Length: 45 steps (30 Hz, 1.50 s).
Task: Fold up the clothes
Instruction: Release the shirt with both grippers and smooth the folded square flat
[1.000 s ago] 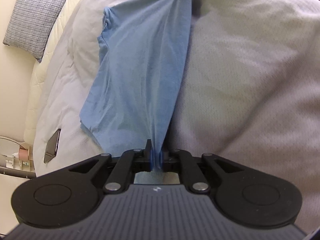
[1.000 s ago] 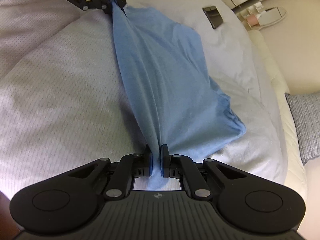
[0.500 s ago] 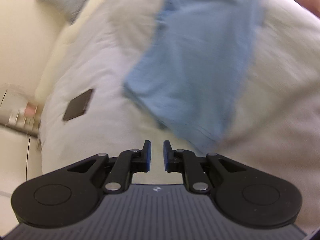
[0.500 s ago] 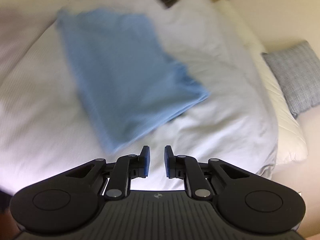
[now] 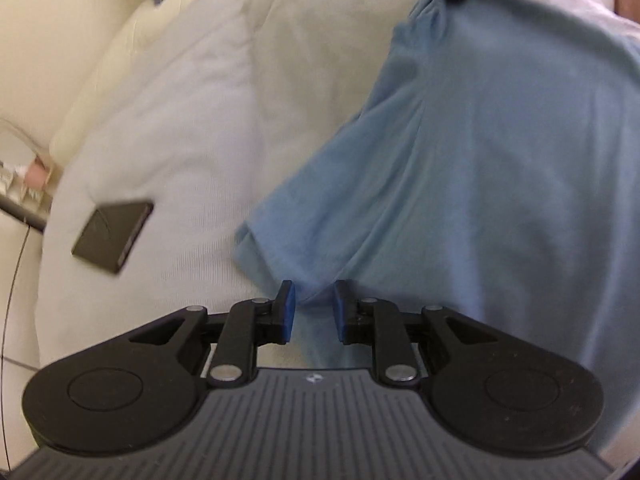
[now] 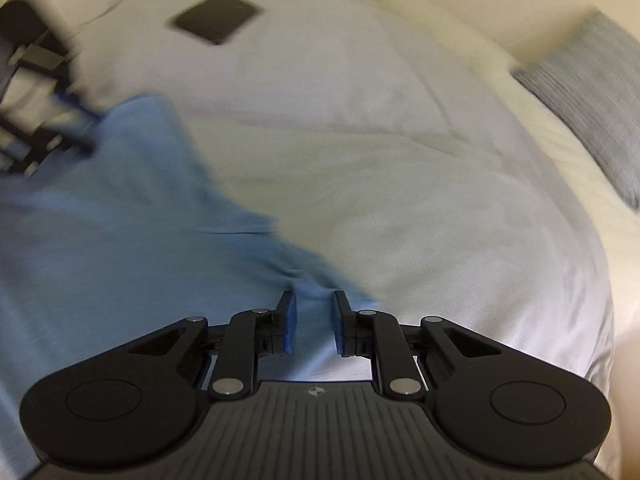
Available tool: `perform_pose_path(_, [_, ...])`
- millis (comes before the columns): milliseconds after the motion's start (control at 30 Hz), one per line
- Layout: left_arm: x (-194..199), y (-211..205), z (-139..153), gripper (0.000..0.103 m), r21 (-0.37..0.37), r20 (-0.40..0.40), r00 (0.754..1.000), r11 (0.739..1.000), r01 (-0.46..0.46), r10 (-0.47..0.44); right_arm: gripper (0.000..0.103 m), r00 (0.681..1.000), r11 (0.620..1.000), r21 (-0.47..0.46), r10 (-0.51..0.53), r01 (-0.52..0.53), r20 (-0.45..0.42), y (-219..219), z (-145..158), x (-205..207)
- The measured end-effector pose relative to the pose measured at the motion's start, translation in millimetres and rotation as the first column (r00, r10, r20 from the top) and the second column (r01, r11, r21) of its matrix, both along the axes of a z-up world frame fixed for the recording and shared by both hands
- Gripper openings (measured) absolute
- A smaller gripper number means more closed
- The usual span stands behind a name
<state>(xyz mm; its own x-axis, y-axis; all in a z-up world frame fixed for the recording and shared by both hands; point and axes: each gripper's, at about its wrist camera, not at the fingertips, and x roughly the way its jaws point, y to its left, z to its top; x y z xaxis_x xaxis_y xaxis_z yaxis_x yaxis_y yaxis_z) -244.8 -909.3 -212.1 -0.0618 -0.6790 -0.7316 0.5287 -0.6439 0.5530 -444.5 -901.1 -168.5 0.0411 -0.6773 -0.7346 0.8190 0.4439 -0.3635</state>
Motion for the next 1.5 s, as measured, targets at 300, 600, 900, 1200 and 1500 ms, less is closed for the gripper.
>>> perform_pose_path(300, [-26.2, -10.8, 29.4, 0.018, -0.017, -0.140, 0.990, 1.000, 0.022, -0.024, 0.016, 0.986, 0.995, -0.003, -0.102, 0.104, 0.131, 18.5, 24.0, -30.4])
perform_pose_path(600, [-9.4, -56.3, 6.4, 0.018, 0.040, -0.147, 0.987, 0.998, -0.052, 0.057, 0.016, 0.987, 0.998, 0.060, -0.020, 0.011, 0.159, 30.9, 0.8, 4.4])
perform_pose_path(900, [25.3, -11.3, 50.2, 0.019, 0.049, -0.236, 0.958, 0.987, -0.153, 0.160, 0.017, 0.978, 0.994, 0.080, -0.090, 0.076, 0.187, 45.2, 17.0, -8.1])
perform_pose_path(1200, [34.5, 72.9, 14.5, 0.019, 0.177, -0.176, 0.955, 0.962, -0.210, 0.241, 0.017, 0.952, 0.961, 0.270, -0.135, 0.059, 0.273, 109.2, 6.1, 17.3])
perform_pose_path(1500, [32.5, 110.3, 49.8, 0.019, 0.114, -0.214, 0.944, 0.966, -0.232, 0.252, 0.017, 0.951, 0.953, 0.278, -0.190, 0.119, 0.244, 153.1, 18.7, 10.4])
